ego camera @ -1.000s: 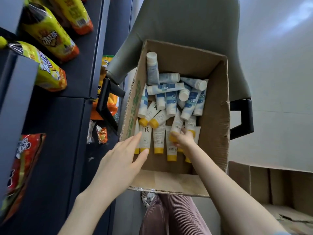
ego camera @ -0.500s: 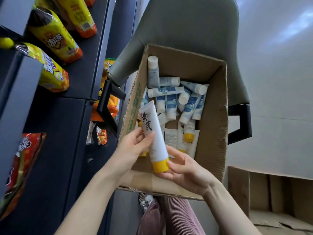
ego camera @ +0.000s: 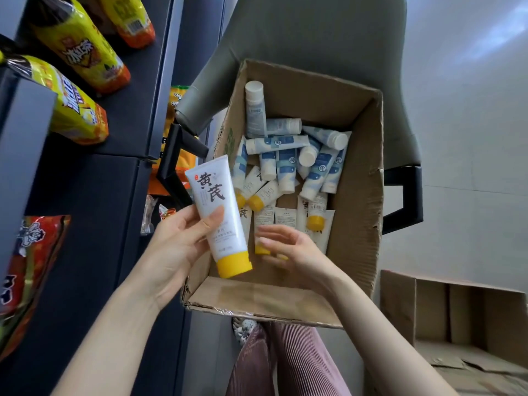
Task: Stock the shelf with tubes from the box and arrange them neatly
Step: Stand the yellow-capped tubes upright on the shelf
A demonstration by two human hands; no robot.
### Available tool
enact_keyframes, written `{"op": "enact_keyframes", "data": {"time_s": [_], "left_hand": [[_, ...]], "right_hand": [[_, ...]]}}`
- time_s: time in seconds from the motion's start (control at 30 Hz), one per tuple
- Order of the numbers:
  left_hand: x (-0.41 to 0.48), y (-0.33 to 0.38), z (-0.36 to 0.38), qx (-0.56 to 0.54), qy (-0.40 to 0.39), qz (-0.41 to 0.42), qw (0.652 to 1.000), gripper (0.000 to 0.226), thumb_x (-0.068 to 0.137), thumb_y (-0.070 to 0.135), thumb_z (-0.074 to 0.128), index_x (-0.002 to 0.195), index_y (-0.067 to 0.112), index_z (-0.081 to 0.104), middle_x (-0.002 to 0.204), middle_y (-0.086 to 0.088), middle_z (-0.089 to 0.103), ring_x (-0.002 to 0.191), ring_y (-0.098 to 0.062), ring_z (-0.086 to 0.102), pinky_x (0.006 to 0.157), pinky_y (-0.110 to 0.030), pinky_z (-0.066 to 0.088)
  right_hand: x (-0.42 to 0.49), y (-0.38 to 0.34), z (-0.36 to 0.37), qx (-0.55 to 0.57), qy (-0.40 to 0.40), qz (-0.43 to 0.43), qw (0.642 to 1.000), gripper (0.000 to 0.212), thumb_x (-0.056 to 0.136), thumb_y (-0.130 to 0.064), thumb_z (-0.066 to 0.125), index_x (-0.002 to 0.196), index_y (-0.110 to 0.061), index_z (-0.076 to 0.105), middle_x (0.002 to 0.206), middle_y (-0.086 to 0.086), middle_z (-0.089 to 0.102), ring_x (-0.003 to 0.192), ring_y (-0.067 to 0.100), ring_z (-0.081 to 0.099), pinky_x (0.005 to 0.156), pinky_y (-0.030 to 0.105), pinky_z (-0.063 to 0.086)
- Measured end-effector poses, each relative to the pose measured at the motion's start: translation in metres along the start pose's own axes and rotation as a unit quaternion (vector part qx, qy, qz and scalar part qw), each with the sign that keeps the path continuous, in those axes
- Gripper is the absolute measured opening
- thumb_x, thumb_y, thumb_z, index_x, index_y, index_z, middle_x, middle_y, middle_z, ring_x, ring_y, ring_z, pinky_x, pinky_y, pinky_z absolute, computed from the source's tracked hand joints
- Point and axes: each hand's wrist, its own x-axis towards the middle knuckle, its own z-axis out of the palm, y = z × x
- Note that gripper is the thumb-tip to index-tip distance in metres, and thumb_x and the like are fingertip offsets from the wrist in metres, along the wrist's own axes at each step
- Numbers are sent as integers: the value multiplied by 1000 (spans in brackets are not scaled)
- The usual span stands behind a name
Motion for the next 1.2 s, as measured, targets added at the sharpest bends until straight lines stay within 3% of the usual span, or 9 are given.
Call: {"op": "enact_keyframes", "data": {"time_s": [0.03, 0.1, 0.17, 0.27, 0.43, 0.6, 0.77, 1.03, 1.2], "left_hand": [[0, 1, -2, -5, 5, -3, 1000, 41, 74, 22, 64, 113, 11, 63, 107, -4, 73, 95, -14, 70, 67, -20, 55], [1, 3, -7, -13, 15, -5, 1000, 40, 75, 23, 63, 114, 13, 63, 108, -4, 72, 94, -14, 70, 67, -20, 56], [1, 4, -12, -11, 23, -7, 1000, 40, 75, 25, 63, 115, 16, 63, 109, -3, 72, 93, -13, 70, 66, -21, 56], [1, 5, -19, 7, 23, -13, 1000, 42, 76, 27, 64, 117, 19, 63, 111, -3, 71, 95, -16, 70, 64, -23, 57], [-1, 3, -28, 22, 23, -25, 999, 43, 75, 27, 65, 118, 21, 63, 113, -4, 70, 96, -18, 70, 64, -28, 58], [-4, 3, -34, 32, 39, -10, 999, 42, 74, 26, 65, 116, 20, 63, 110, -4, 71, 92, -17, 71, 60, -26, 58], [-12, 4, -41, 47, 75, 5, 996, 42, 74, 29, 63, 116, 22, 63, 107, 0, 73, 89, -12, 71, 57, -22, 56], [-35, 5, -44, 67, 92, 3, 994, 36, 75, 34, 62, 109, 23, 66, 103, 0, 74, 84, -10, 72, 55, -21, 55], [-61, 7, -41, 94, 102, 5, 990, 39, 74, 35, 63, 112, 24, 64, 102, 4, 74, 85, -6, 70, 55, -18, 54]], "right_hand": [[10, 1, -8, -96, 85, -5, 992, 33, 88, -14, 65, 121, -16, 60, 130, 7, 58, 118, 17, 56, 94, 28, 47], [27, 3, -26, -257, 219, -13, 941, 43, 90, -11, 60, 132, -10, 50, 136, 9, 51, 126, 21, 48, 97, 28, 41], [43, 6, -45, -360, 273, -13, 892, 50, 91, -8, 53, 138, -3, 40, 141, 16, 41, 131, 29, 38, 105, 33, 32], [65, 7, -64, -447, 295, 31, 844, 51, 92, -10, 49, 138, 1, 32, 143, 23, 32, 133, 39, 30, 107, 42, 30], [91, 0, -76, -463, 303, 90, 828, 58, 96, -22, 50, 143, -2, 22, 140, 22, 39, 132, 39, 31, 105, 41, 30], [101, -8, -76, -477, 326, 105, 810, 51, 95, -19, 52, 137, -1, 29, 139, 23, 41, 130, 40, 34, 102, 43, 35], [98, -7, -72, -457, 304, 110, 828, 53, 88, -8, 58, 134, 0, 33, 134, 22, 47, 125, 37, 46, 103, 41, 41], [60, 29, -53, -365, 250, 84, 893, 33, 84, -15, 63, 115, -5, 54, 118, 15, 60, 109, 31, 57, 92, 39, 50], [22, 39, -34, -298, 180, 99, 932, 55, 82, -7, 69, 131, -2, 46, 123, 17, 57, 109, 31, 58, 91, 42, 51]]}}
